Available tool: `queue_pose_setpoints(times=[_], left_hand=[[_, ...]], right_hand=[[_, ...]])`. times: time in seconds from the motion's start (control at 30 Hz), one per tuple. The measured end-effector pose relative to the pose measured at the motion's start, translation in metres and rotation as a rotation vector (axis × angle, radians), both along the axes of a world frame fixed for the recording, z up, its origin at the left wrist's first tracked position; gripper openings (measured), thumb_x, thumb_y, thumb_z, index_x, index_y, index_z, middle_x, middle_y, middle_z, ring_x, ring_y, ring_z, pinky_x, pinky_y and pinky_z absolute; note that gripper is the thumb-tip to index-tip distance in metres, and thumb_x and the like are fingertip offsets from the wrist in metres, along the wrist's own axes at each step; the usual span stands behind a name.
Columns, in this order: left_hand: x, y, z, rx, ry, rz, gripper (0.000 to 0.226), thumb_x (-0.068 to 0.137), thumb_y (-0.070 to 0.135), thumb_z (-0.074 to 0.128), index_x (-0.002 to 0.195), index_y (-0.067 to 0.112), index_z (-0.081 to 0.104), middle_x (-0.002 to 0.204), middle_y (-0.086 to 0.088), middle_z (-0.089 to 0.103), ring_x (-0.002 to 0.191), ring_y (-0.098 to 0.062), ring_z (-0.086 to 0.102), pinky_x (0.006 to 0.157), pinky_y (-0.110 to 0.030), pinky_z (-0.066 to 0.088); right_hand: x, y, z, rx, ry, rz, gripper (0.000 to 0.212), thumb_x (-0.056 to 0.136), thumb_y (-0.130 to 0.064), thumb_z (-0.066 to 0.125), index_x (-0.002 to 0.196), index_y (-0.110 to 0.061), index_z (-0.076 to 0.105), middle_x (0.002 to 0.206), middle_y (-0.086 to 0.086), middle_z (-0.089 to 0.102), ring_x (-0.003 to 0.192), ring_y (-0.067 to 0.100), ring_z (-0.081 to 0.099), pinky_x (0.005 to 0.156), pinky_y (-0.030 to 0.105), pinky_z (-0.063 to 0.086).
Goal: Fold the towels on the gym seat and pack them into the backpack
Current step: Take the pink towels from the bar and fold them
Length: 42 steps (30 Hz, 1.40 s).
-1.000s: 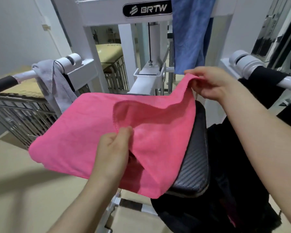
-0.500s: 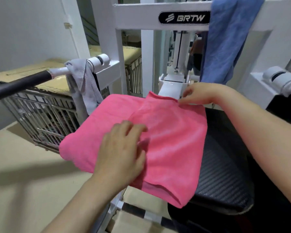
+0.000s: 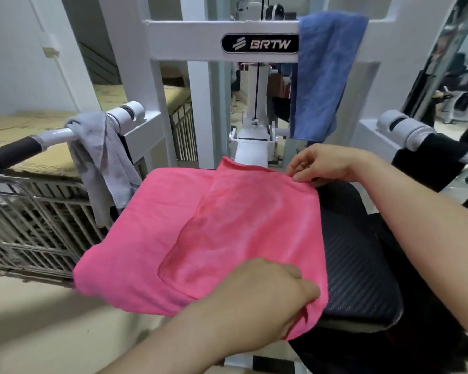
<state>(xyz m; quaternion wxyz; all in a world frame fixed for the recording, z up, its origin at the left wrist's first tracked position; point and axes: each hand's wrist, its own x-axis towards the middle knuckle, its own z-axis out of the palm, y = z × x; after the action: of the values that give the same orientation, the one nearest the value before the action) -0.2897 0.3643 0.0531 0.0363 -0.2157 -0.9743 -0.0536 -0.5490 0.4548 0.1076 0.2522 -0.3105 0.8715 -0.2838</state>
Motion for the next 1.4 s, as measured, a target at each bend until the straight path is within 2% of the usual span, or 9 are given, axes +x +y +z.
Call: queue_pose_setpoints(times=[0.1,0.23,0.33,0.5,0.73,0.87,1.03,1.23,1.4], left_hand=[[-0.004,0.006,-0.001,0.211,-0.054,-0.061,0.032,0.081,0.020,0.045,0.104,0.023,0.068,0.088,0.002,0.065,0.080,-0.018,0.060,0.068,-0.031,0.049],[0.003,0.029,0.013,0.481,-0.280,-0.158,0.037,0.090,0.022,0.050,0.126,0.024,0.060,0.111,0.000,0.065,0.096,-0.011,0.057,0.089,-0.025,0.046],[0.008,0.017,0.023,0.513,-0.329,-0.143,0.047,0.090,0.029,0.062,0.135,0.030,0.049,0.115,0.006,0.063,0.081,0.003,0.048,0.078,-0.011,0.039],[-0.017,-0.071,0.010,0.339,0.116,0.349,0.026,0.092,0.028,0.050,0.115,0.028,0.063,0.103,-0.001,0.063,0.096,-0.022,0.059,0.083,-0.035,0.047],[-0.047,-0.183,-0.011,0.244,0.200,0.681,0.037,0.089,0.025,0.049,0.125,0.023,0.058,0.122,-0.011,0.053,0.113,-0.034,0.048,0.097,-0.044,0.043],[-0.085,-0.224,-0.005,0.292,0.164,0.786,0.036,0.092,0.023,0.048,0.126,0.013,0.054,0.123,-0.018,0.054,0.113,-0.038,0.051,0.091,-0.043,0.043],[-0.084,-0.224,0.004,0.628,0.194,0.835,0.015,0.089,0.025,0.060,0.077,0.021,0.067,0.082,-0.001,0.065,0.077,-0.018,0.054,0.066,-0.028,0.034],[-0.069,-0.242,0.001,1.473,0.015,0.665,0.013,0.088,0.008,0.067,0.077,0.016,0.072,0.071,-0.003,0.067,0.064,-0.012,0.057,0.061,-0.023,0.051],[-0.066,-0.250,0.004,1.708,-0.103,0.604,0.017,0.094,0.014,0.059,0.083,0.005,0.068,0.065,-0.001,0.059,0.051,-0.004,0.051,0.049,-0.013,0.047]], right_hand=[[0.005,0.001,-0.002,0.061,0.033,-0.032,0.014,0.086,-0.002,0.066,0.098,-0.007,0.072,0.074,0.001,0.058,0.070,0.013,0.053,0.066,0.024,0.050],[0.001,0.010,0.009,0.478,0.456,-0.087,0.014,0.079,-0.004,0.061,0.083,-0.011,0.073,0.085,0.006,0.070,0.075,0.024,0.063,0.068,0.032,0.053],[0.010,0.005,0.014,0.637,0.753,-0.146,0.014,0.079,-0.012,0.058,0.087,-0.015,0.069,0.084,0.007,0.065,0.075,0.030,0.058,0.068,0.033,0.051],[0.035,-0.049,0.002,0.265,0.599,-0.051,0.027,0.086,-0.038,0.059,0.091,-0.015,0.070,0.086,0.007,0.070,0.083,0.028,0.063,0.076,0.036,0.054],[0.052,-0.086,-0.011,0.095,0.886,-0.116,0.024,0.095,-0.028,0.055,0.098,-0.014,0.074,0.097,0.010,0.072,0.091,0.032,0.063,0.075,0.037,0.051],[0.087,-0.125,0.025,-0.111,0.541,0.125,0.015,0.092,-0.020,0.060,0.098,-0.022,0.074,0.079,-0.012,0.066,0.070,0.001,0.058,0.067,0.015,0.043],[0.101,-0.185,0.007,-0.274,0.191,0.069,0.007,0.087,-0.010,0.068,0.090,-0.008,0.074,0.064,-0.004,0.064,0.047,-0.004,0.052,0.054,0.016,0.043],[0.109,-0.214,-0.014,-0.395,0.117,-0.113,0.011,0.082,-0.011,0.075,0.084,-0.006,0.066,0.045,-0.009,0.054,0.038,0.003,0.045,0.045,0.016,0.040],[0.115,-0.222,-0.007,-0.288,0.338,-0.078,0.009,0.082,-0.013,0.075,0.083,-0.008,0.067,0.063,-0.002,0.059,0.050,0.006,0.048,0.051,0.015,0.042]])
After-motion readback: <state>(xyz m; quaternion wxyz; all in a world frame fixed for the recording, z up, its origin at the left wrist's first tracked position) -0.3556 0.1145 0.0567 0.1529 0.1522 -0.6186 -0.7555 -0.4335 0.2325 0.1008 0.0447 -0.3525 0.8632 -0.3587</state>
